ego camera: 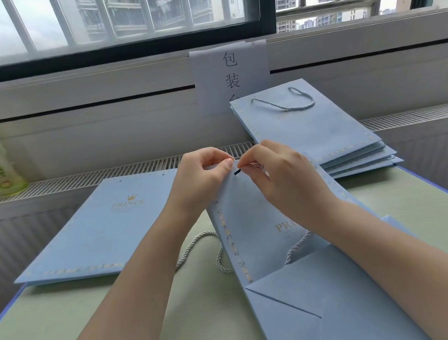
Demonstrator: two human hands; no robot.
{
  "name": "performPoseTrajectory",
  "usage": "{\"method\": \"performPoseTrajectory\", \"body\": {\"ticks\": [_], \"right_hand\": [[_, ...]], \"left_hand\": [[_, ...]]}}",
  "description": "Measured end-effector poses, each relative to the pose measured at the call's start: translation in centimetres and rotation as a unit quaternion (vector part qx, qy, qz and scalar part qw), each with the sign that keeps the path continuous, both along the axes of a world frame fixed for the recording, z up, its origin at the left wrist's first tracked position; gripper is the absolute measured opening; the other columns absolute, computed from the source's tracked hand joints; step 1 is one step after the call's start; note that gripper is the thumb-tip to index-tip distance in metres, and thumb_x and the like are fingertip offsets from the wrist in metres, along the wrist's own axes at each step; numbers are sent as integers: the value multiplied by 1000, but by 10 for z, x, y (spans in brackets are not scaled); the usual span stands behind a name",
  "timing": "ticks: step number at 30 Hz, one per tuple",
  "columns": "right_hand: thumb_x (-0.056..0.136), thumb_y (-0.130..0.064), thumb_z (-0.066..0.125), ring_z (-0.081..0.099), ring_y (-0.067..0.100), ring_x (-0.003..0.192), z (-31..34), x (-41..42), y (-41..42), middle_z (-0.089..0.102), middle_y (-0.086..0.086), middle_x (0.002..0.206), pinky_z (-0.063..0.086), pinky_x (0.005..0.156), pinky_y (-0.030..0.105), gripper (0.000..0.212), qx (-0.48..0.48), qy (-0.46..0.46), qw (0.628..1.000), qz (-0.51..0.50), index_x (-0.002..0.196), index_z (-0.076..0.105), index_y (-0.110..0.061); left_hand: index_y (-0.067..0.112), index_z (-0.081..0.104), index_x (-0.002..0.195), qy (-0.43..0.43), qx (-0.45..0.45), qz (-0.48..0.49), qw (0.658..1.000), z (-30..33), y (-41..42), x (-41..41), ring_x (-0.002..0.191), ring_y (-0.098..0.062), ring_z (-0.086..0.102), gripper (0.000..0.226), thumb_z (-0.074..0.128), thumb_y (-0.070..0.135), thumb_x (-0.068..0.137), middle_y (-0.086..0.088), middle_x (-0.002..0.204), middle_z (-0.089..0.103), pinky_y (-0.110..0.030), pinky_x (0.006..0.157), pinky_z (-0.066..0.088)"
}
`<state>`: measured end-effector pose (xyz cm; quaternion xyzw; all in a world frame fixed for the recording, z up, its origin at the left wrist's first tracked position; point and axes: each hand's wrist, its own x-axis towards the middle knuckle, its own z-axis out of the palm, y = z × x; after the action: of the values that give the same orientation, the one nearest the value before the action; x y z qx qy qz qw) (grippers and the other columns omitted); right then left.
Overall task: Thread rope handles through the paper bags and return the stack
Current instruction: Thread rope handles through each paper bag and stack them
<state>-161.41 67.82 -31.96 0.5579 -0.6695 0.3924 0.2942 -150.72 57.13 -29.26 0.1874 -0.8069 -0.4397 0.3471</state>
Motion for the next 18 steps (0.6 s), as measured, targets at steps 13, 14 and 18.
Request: {"method": "performPoseTrajectory", "body": {"ticks": [13, 14, 18], "right_hand": [[84, -1, 56, 53, 27, 69, 1, 0, -1, 56, 9, 77, 42, 60, 29, 7, 9, 96, 995, 12, 84, 63, -3], [85, -1, 55, 52, 27, 69, 1, 1, -1, 56, 9, 77, 43, 60, 30, 8, 9, 96, 995, 17, 84, 63, -3], [84, -1, 57, 56, 25, 73, 0, 2, -1, 60, 7, 80, 41, 67, 25, 5, 9, 54, 997, 49, 87, 61, -2]], "left_hand": [[9, 69, 85, 18, -4, 5, 1000, -4, -3, -3, 73, -7, 57, 9, 61, 11, 89, 1, 78, 66, -21, 72, 46], [8, 69, 85, 20, -5, 2, 1000, -4, -2, -3, 73, -8, 58, 10, 61, 10, 89, 1, 78, 66, -22, 72, 46], [7, 70, 83, 46, 37, -18, 998, -2, -2, -1, 66, -10, 59, 15, 58, 10, 91, -3, 75, 67, -22, 67, 48]]}}
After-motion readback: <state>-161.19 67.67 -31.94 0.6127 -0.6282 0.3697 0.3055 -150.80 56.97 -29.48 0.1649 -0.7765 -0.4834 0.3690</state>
